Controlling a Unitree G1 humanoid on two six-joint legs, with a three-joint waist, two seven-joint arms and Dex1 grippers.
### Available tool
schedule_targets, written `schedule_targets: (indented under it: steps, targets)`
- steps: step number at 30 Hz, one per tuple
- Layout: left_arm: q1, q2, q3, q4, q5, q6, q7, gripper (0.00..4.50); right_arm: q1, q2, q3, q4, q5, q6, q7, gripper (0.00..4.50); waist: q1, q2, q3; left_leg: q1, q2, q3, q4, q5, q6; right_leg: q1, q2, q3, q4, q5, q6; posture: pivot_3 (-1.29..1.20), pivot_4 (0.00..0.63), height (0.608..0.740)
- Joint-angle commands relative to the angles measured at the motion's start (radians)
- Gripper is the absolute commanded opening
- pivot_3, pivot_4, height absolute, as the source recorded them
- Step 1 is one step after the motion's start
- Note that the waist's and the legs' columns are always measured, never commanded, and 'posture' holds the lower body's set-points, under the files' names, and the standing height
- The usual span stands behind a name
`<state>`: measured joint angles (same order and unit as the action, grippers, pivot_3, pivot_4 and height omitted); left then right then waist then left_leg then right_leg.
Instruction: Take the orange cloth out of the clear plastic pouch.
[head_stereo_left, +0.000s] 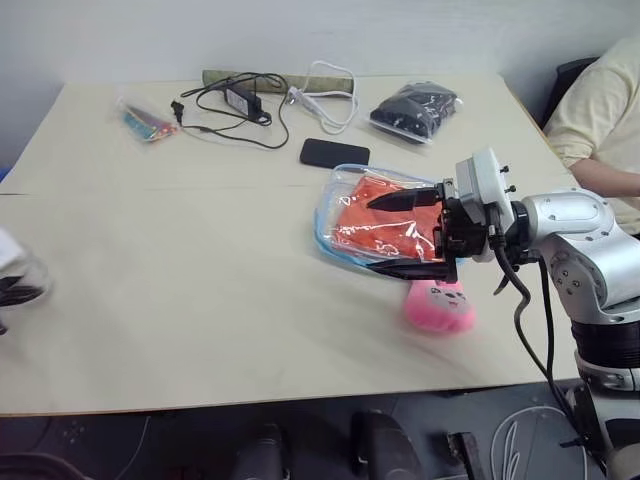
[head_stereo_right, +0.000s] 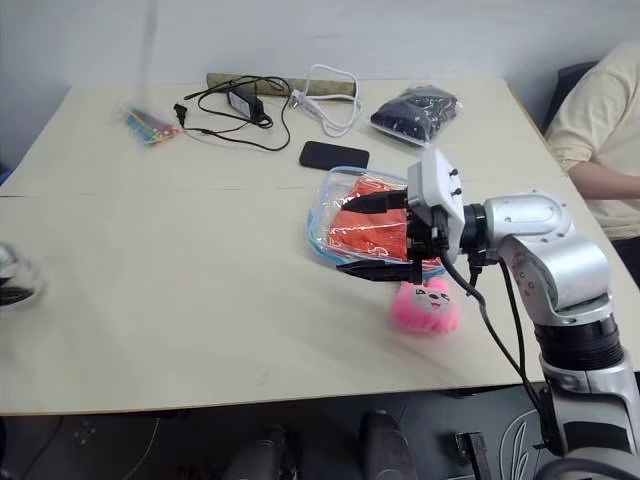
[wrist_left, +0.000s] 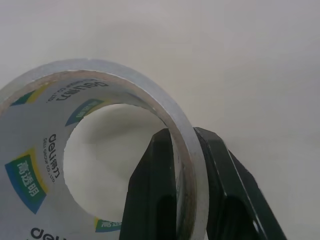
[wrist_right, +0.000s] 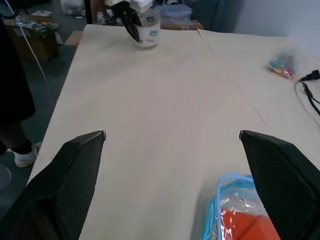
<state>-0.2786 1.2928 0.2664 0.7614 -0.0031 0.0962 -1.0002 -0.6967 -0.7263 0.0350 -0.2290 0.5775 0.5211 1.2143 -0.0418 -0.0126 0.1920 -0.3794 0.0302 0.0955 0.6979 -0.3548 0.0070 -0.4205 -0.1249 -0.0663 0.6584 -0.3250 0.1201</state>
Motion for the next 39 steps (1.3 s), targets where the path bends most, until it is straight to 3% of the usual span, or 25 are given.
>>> schedule_targets:
  steps: [1,4,17,18,23,26,30,32,39]
  targets:
    - [0.071,0.01,0.112,0.005,-0.048,-0.015,0.061,0.29,-0.012,0.018,0.006,-0.003,-0.002,-0.031,0.009,4.5,0.012,-0.001,-0.001,0.0,-0.001,0.0,0.0,0.0,0.0,0.0,-0.002,-0.002,0.0,0.0,0.0,0.0,0.15,0.74]
    - [0.116,-0.016,0.149,0.008,-0.062,0.002,0.118,0.29,-0.021,0.031,0.021,0.01,-0.002,-0.037,0.025,4.5,0.018,-0.004,-0.002,0.0,-0.002,0.0,0.001,-0.001,0.001,0.001,-0.006,-0.01,0.001,0.0,0.0,0.0,0.15,0.74]
    - [0.329,-0.002,0.349,-0.184,-0.124,0.106,0.098,4.34,-0.048,0.036,0.02,0.052,-0.004,-0.04,0.039,4.5,0.009,-0.008,-0.004,0.0,-0.001,0.001,0.0,-0.002,0.001,0.001,-0.007,-0.018,-0.001,0.0,0.0,0.0,0.15,0.74]
    - [0.335,0.007,0.383,-0.223,-0.142,0.123,0.069,4.49,-0.045,0.032,0.017,0.052,-0.005,-0.038,0.038,4.5,0.009,-0.008,-0.004,0.0,-0.001,0.001,0.0,-0.002,0.001,0.001,-0.007,-0.018,-0.001,0.0,0.0,0.0,0.15,0.74]
    - [0.347,0.078,0.587,-0.522,-0.339,0.384,-0.291,4.49,-0.028,0.012,-0.007,0.05,-0.009,-0.031,0.018,4.5,0.016,-0.013,-0.004,-0.001,-0.001,-0.001,0.001,-0.002,0.001,0.002,-0.007,-0.02,-0.002,0.001,-0.001,0.0,0.15,0.74]
    - [0.325,0.102,0.592,-0.694,-0.426,0.464,-0.393,4.49,0.001,-0.005,-0.017,0.039,-0.02,-0.037,0.002,4.5,0.014,-0.011,-0.003,0.0,-0.002,-0.001,0.001,-0.002,0.002,0.004,-0.008,-0.021,-0.005,0.001,-0.002,0.0,0.15,0.74]
    - [0.2,0.097,0.42,-0.927,-0.585,0.504,-0.366,4.49,0.052,-0.026,-0.017,0.003,-0.054,-0.044,-0.038,4.5,0.014,-0.009,-0.002,0.0,-0.001,-0.001,-0.001,-0.002,0.001,0.004,-0.006,-0.021,-0.005,0.001,-0.002,0.0,0.15,0.74]
    - [0.076,0.068,0.232,-1.042,-0.624,0.481,-0.318,4.49,0.07,-0.028,0.006,-0.028,-0.105,-0.035,-0.097,4.5,0.014,-0.009,-0.002,0.001,-0.001,-0.001,-0.001,-0.002,0.001,0.004,-0.006,-0.02,-0.004,0.001,-0.002,0.0,0.15,0.74]
    - [-0.152,0.007,-0.061,-1.15,-0.659,0.487,-0.339,4.49,0.071,0.069,0.156,-0.107,-0.288,0.079,-0.354,4.5,0.005,-0.009,-0.002,0.003,0.0,0.002,-0.001,-0.003,-0.001,0.004,-0.001,-0.016,-0.004,0.001,-0.002,0.0,0.15,0.74]
